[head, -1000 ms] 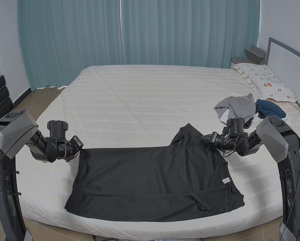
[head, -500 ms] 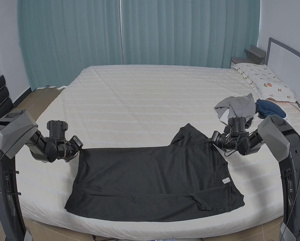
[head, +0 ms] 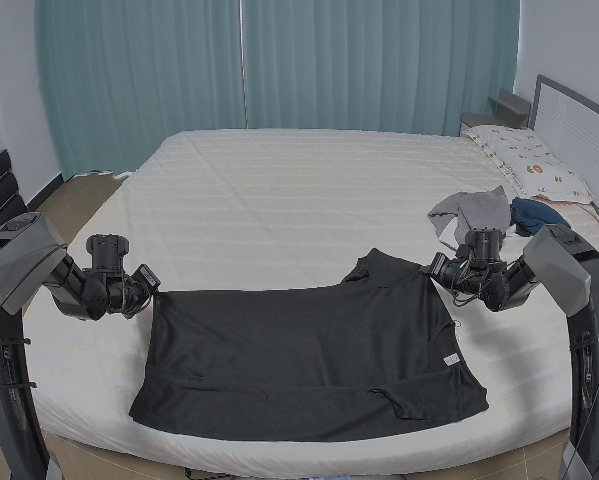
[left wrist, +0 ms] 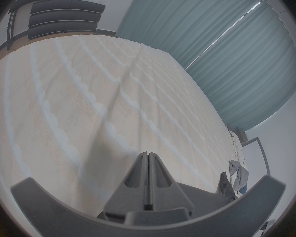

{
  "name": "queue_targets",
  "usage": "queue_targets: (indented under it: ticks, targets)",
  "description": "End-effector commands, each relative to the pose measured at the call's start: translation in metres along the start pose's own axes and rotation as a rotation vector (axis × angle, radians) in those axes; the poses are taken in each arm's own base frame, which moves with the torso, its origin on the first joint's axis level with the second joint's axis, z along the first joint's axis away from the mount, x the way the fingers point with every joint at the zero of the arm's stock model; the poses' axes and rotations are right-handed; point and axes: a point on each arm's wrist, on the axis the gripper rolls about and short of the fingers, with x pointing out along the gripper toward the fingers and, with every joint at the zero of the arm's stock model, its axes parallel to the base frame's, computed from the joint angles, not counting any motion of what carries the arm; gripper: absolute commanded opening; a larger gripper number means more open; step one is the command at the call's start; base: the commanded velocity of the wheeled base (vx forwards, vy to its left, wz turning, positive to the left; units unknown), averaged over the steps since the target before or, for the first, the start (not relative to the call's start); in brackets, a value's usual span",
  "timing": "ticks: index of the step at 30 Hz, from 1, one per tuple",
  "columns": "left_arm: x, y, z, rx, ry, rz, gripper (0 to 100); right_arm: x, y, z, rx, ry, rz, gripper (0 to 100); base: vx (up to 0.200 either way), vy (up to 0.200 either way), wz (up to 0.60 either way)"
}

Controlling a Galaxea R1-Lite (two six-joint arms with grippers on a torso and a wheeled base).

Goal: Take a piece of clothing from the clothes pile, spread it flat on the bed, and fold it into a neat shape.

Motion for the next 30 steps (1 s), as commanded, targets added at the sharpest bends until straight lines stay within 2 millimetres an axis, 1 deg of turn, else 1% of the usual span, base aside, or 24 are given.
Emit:
queue_targets:
  ticks: [1, 4, 7, 8, 13, 17, 22, 30]
  targets:
    - [-0.004, -0.001, 0.004, -0.001, -0.012, -0.007, 0, -0.013, 0.008, 0.007, 0.018, -0.044, 0.005, 0, 0.0, 0.0, 0.0]
    - [-0.005, -0.001, 0.006, -0.002, -0.018, -0.01, 0, -0.016, 0.01, 0.011, 0.033, -0.068, 0.011, 0, 0.0, 0.0, 0.0]
    - [-0.005, -0.002, 0.006, -0.002, -0.02, -0.012, 0, -0.018, 0.008, 0.007, 0.026, -0.052, -0.005, 0, 0.0, 0.0, 0.0]
    - [-0.005, -0.002, 0.006, 0.001, -0.02, -0.012, 0, -0.022, 0.01, 0.006, 0.011, -0.046, -0.002, 0, 0.0, 0.0, 0.0]
    - [-0.006, -0.002, 0.007, 0.005, -0.025, -0.012, 0, -0.025, 0.009, 0.01, 0.013, -0.059, -0.004, 0, 0.0, 0.0, 0.0]
    - [-0.007, -0.002, 0.007, 0.005, -0.026, -0.013, 0, -0.026, 0.01, 0.011, 0.012, -0.073, 0.005, 0, 0.0, 0.0, 0.0]
    - [-0.01, -0.002, 0.013, 0.0, -0.04, -0.017, 0, -0.026, 0.014, 0.01, 0.001, -0.096, 0.028, 0, 0.0, 0.0, 0.0]
    - [-0.011, -0.001, 0.012, 0.0, -0.036, -0.011, 0, -0.028, 0.009, 0.009, 0.001, -0.088, 0.012, 0, 0.0, 0.0, 0.0]
